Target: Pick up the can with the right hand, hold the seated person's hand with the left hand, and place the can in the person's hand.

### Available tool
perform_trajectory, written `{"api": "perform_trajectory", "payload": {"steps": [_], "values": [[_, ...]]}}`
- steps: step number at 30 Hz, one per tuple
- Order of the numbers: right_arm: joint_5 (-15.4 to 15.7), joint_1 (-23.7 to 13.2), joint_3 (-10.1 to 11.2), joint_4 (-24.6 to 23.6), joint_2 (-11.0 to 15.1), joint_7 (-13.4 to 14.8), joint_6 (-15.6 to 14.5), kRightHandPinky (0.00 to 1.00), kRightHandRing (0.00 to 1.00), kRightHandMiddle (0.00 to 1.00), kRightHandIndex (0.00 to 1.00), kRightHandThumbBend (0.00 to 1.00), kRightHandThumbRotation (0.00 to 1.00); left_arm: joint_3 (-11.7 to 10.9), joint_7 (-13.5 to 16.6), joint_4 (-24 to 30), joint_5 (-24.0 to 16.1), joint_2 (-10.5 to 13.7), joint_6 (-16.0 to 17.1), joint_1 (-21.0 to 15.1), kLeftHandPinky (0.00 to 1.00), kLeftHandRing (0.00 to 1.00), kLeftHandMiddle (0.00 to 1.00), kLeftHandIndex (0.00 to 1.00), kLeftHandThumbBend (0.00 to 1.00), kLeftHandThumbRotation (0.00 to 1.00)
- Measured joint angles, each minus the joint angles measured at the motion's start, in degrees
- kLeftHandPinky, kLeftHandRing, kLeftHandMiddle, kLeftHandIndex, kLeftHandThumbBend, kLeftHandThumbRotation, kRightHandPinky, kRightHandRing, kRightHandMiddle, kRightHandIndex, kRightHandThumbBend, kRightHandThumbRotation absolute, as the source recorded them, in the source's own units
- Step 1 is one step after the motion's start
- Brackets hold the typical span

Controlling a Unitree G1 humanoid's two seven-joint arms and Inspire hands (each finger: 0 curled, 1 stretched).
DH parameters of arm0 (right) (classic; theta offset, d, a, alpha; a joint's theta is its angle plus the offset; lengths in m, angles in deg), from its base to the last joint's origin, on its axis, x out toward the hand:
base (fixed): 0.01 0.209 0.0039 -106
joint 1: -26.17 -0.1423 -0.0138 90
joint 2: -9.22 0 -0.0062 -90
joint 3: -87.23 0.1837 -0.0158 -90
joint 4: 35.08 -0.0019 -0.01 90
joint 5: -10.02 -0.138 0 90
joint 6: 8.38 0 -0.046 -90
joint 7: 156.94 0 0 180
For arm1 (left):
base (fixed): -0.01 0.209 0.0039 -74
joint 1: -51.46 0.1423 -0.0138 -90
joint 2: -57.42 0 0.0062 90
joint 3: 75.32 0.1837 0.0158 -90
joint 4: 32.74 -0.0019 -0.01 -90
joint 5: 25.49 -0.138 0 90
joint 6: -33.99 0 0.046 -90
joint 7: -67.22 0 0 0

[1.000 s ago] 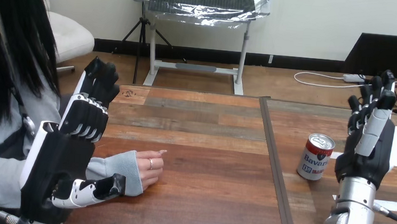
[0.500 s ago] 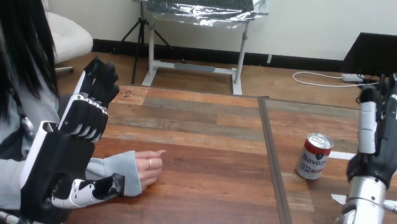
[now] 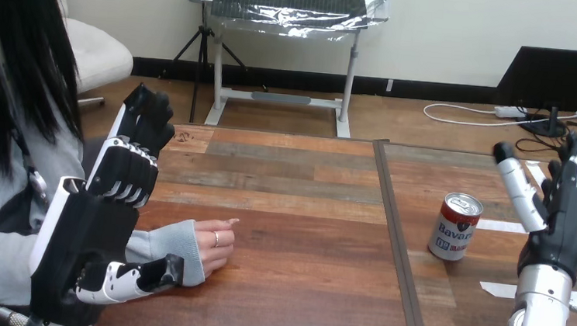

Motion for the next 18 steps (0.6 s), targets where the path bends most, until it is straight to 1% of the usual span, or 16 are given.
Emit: {"api": "perform_trajectory", "payload": {"steps": [7, 13, 18], "values": [[3.26, 0.00, -2.06, 0.56, 0.14, 3.67, -3.00, 1.00, 1.00, 1.00, 1.00, 1.00, 0.51, -0.04, 0.03, 0.00, -0.02, 0.00, -0.15, 0.13, 1.00, 1.00, 1.00, 1.00, 1.00, 0.48], [5.04, 0.09, -3.39, 0.88, 0.14, 5.21, -4.61, 0.98, 1.00, 1.00, 1.00, 1.00, 0.51, -0.25, -0.03, 0.00, 0.01, 0.01, -0.15, 0.22, 1.00, 1.00, 1.00, 1.00, 1.00, 0.49], [7.30, 0.14, -4.90, 0.94, 0.31, 7.46, -5.92, 0.95, 0.99, 1.00, 1.00, 1.00, 0.53, -0.55, -0.23, 0.00, 0.13, 0.00, -0.13, 0.25, 1.00, 1.00, 1.00, 1.00, 1.00, 0.49]]}}
